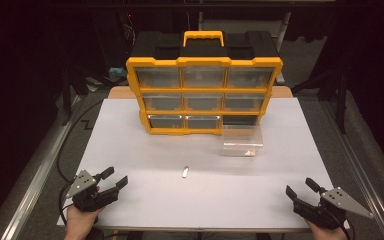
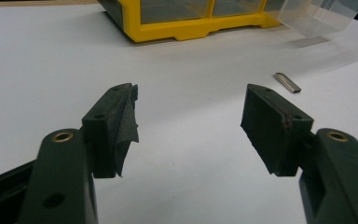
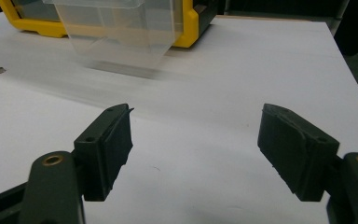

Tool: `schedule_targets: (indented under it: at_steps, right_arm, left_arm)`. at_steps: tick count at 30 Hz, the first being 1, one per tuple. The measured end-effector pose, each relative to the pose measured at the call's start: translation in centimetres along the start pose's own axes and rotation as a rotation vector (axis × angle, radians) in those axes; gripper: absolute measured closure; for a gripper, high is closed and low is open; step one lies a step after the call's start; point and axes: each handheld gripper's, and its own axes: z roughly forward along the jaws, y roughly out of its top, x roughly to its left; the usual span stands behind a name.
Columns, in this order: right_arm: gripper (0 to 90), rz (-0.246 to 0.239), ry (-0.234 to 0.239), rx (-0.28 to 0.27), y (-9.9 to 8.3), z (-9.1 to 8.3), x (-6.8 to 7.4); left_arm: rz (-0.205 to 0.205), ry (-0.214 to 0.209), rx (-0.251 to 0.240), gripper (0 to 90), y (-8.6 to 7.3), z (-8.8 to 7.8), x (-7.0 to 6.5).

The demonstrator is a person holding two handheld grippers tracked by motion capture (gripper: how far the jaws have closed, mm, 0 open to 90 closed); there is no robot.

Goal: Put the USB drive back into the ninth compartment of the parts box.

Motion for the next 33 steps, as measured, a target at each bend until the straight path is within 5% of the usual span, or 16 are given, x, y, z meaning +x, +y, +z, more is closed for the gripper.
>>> schedule_targets:
  at_steps: [33]
  right_arm:
    - [25.0, 0.012, 0.019, 0.008, 0.11, 0.33, 0.15]
  left_arm:
    - [0.001, -0.004, 0.0, 35.9, -0.02, -0.03, 0.0]
